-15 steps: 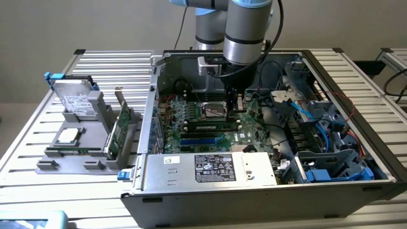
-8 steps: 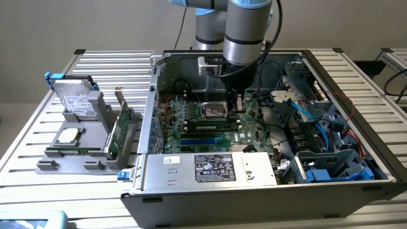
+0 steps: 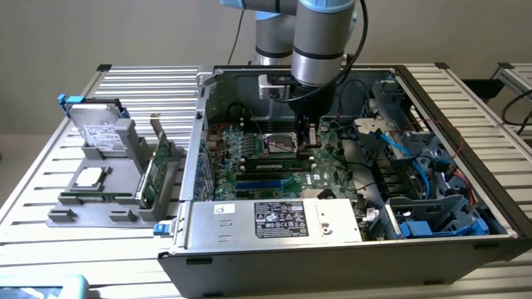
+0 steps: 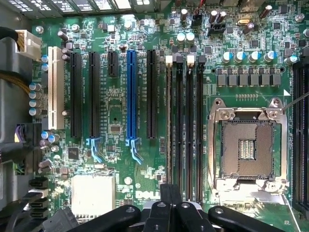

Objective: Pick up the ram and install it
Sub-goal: 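Press down the ram until it locks into place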

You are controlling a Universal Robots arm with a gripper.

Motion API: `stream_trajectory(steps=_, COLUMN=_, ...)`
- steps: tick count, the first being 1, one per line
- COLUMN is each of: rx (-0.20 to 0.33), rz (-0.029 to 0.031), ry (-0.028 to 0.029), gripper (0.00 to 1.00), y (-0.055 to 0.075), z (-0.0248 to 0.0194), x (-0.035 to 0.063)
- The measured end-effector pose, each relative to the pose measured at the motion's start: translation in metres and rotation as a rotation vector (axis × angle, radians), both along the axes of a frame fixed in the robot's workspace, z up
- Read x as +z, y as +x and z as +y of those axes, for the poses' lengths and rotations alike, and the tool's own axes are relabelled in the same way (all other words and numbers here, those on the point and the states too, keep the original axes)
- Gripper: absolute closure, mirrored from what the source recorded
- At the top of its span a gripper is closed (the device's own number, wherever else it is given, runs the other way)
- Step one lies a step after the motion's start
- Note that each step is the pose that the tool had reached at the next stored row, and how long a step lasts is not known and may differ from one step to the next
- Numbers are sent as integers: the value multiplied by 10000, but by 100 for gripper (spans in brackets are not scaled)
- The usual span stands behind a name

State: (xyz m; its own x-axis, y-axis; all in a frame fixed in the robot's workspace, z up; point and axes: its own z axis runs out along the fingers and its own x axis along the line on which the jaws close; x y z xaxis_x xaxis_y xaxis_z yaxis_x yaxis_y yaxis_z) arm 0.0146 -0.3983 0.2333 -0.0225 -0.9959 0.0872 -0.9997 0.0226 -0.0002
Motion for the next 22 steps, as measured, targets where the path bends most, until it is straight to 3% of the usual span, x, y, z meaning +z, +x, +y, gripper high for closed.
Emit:
stream_trajectory(steps=6, rx=-25, rz=-36, ry=56, gripper=89, y=-7, z=1, x=-14)
stream_trajectory(steps=22, rx=-39, rz=-74, ry=80, gripper=89, y=-18, z=0, x=-74)
